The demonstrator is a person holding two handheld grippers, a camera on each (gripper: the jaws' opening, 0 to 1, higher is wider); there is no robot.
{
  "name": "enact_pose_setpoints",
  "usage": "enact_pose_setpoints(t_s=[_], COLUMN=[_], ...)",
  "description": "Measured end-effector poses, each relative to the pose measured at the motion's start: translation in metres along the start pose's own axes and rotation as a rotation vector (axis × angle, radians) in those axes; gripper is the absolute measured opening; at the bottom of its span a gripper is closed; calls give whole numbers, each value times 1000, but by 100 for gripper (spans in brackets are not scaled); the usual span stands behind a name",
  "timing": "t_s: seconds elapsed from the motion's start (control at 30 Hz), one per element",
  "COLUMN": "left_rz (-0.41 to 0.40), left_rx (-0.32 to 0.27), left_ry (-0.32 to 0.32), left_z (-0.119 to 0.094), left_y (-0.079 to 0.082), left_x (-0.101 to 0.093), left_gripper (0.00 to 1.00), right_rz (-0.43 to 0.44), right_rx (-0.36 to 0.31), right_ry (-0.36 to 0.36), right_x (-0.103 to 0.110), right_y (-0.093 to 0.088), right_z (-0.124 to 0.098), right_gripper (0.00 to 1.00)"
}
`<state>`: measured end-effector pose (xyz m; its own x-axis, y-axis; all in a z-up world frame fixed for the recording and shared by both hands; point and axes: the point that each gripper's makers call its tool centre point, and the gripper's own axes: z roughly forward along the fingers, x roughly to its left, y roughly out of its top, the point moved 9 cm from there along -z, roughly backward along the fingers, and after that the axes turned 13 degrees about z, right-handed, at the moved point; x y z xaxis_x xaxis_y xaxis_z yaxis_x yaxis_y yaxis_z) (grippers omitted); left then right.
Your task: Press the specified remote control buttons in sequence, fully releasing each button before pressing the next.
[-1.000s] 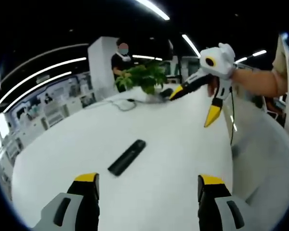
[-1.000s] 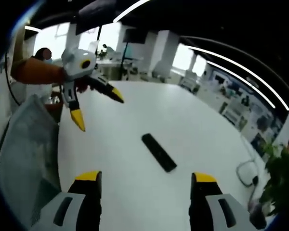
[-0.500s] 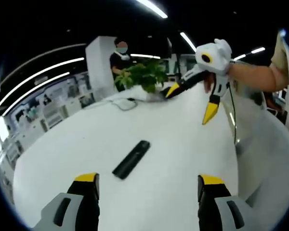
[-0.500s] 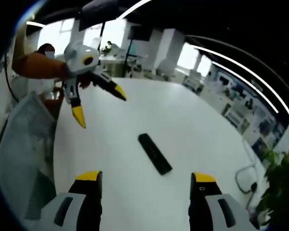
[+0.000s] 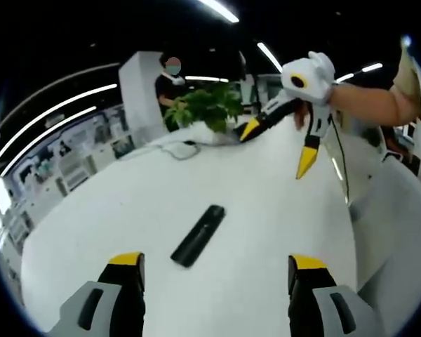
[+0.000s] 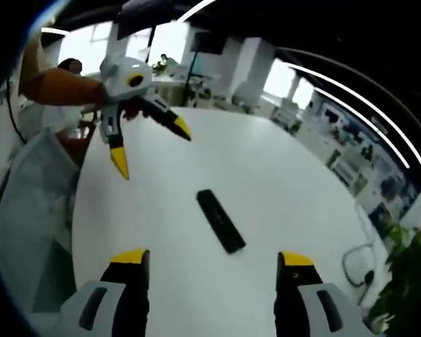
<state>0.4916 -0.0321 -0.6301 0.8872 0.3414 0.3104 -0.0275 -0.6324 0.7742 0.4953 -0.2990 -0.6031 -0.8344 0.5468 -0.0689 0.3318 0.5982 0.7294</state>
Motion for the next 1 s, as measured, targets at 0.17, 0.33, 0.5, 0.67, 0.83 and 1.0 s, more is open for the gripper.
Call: enact_pose_setpoints(t_s=[0.17, 0.33, 0.5, 0.67, 0.83, 1.0], left_rz=[7, 7, 8, 25, 33, 46], left_rx=[9, 13, 26, 20, 23, 26], left_ry=[-5, -14, -25, -33, -32, -42], left_z=[5, 9, 13, 15, 18, 21], left_y=[-2, -3, -7, -4, -2, -2], left_x=[6, 8, 10, 11, 17, 21], left_gripper=[86, 86, 86, 86, 86, 86], right_rz=[-18, -18, -38, -41, -53, -59], right_rx=[22, 32, 28, 42, 47, 62], right_ry=[16, 29, 49, 58, 67, 86], right_x=[-8, -13, -15, -23, -27, -27], right_y=[0, 0, 3, 4, 5, 6], right_z=[7, 13, 18, 23, 26, 29], right_gripper=[69, 68, 67, 66, 64, 63])
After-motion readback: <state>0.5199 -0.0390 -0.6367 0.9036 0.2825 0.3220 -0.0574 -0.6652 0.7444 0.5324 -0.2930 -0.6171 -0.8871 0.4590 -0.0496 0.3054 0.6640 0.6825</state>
